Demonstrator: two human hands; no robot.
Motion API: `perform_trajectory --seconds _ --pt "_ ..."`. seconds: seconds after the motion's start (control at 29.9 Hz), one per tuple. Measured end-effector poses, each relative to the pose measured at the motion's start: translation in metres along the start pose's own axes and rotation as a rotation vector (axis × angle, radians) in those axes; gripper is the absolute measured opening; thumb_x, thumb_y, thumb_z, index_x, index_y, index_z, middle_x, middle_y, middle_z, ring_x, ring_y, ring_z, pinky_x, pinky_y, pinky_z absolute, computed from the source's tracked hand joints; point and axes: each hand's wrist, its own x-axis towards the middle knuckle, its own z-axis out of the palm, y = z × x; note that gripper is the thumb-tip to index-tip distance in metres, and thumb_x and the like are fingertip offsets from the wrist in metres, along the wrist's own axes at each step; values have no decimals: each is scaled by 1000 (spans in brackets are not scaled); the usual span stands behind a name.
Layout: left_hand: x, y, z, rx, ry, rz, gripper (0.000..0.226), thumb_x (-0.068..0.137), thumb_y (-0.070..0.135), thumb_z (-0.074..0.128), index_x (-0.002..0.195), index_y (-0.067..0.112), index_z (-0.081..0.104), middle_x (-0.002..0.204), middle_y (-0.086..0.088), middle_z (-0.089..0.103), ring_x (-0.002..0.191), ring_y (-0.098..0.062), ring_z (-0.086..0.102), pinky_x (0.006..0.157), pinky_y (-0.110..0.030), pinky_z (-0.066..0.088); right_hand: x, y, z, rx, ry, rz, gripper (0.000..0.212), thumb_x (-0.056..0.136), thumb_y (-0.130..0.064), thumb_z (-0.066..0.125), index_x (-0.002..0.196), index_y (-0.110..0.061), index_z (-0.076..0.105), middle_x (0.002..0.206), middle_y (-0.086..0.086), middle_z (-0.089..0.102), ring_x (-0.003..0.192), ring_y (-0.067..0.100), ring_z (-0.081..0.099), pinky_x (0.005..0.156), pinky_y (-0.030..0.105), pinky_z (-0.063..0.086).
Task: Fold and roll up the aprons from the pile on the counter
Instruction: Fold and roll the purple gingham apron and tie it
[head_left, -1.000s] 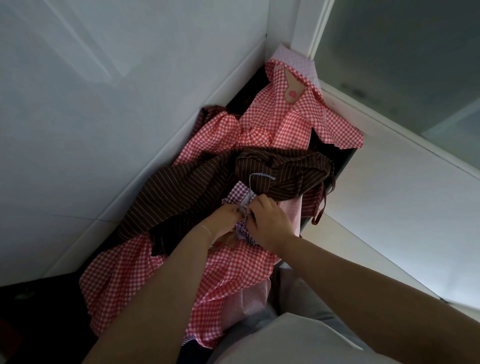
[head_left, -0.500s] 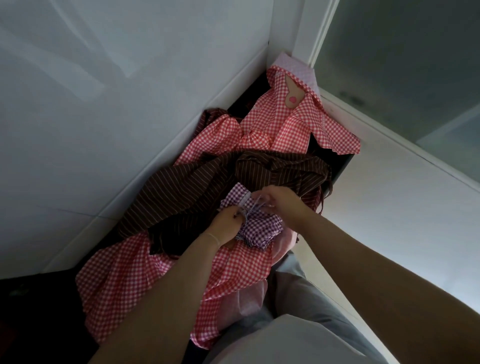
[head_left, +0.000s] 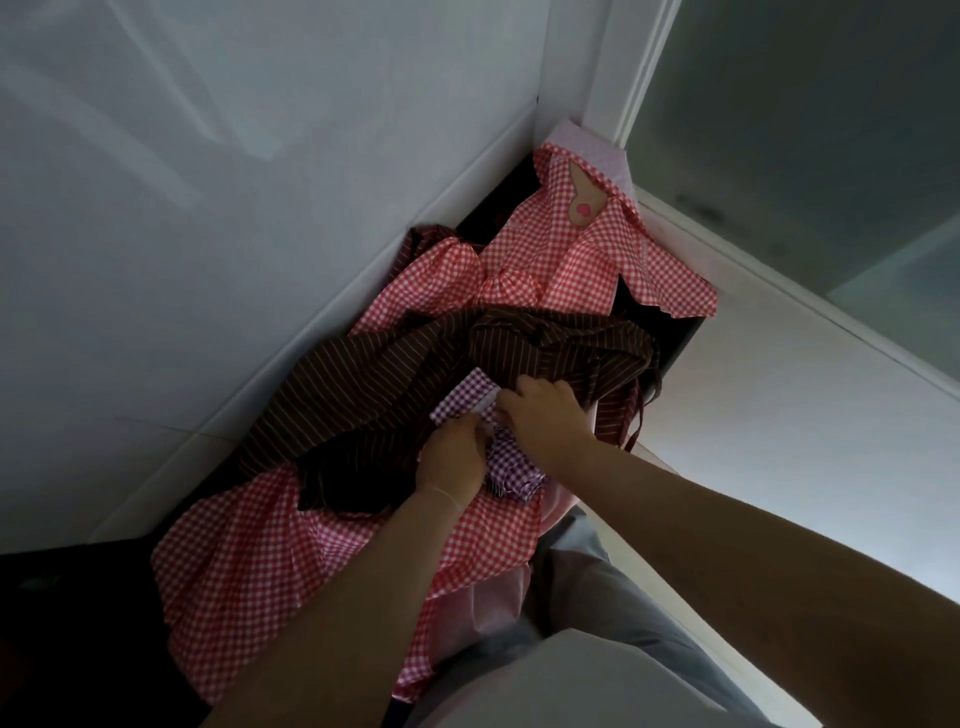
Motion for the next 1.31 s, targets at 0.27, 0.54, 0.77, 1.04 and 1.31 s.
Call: perform_trajectory --seconds 0.27,0.54,0.77,1.04,1.31 --pt "-4 -6 -4 126 29 68 24 100 28 39 100 8 53 93 -11 60 85 -25 57 74 -42 50 -1 -2 -5 -4 16 55 41 94 -51 41 118 -20 56 109 5 51 102 22 49 85 37 32" --pt "-7 -10 -5 167 25 102 16 100 25 41 105 13 50 93 -4 59 83 -17 55 70 -32 47 5 5 -21 -45 -65 147 59 84 -67 49 122 -21 50 113 8 51 101 24 52 84 37 34" --pt "-11 -21 -5 272 78 208 24 102 21 36 102 12 59 98 -3 61 88 -13 55 75 -23 41 6 8 -28 -213 -58 49 54 91 -61 41 119 -16 56 114 8 52 102 24 53 85 36 35" --pt "-10 -11 -30 378 82 561 5 84 7 64 81 11 65 102 -7 50 90 -23 43 72 -35 44 0 -2 -24 -321 -42 3 44 93 -51 46 115 -14 55 115 9 47 105 26 48 94 40 34" --pt "-7 -3 -32 119 -104 475 19 97 12 50 110 10 64 108 7 55 104 -8 47 96 -23 38 -6 -4 -24 -274 -55 54 30 91 -26 52 117 -12 51 118 10 45 107 27 46 94 41 34"
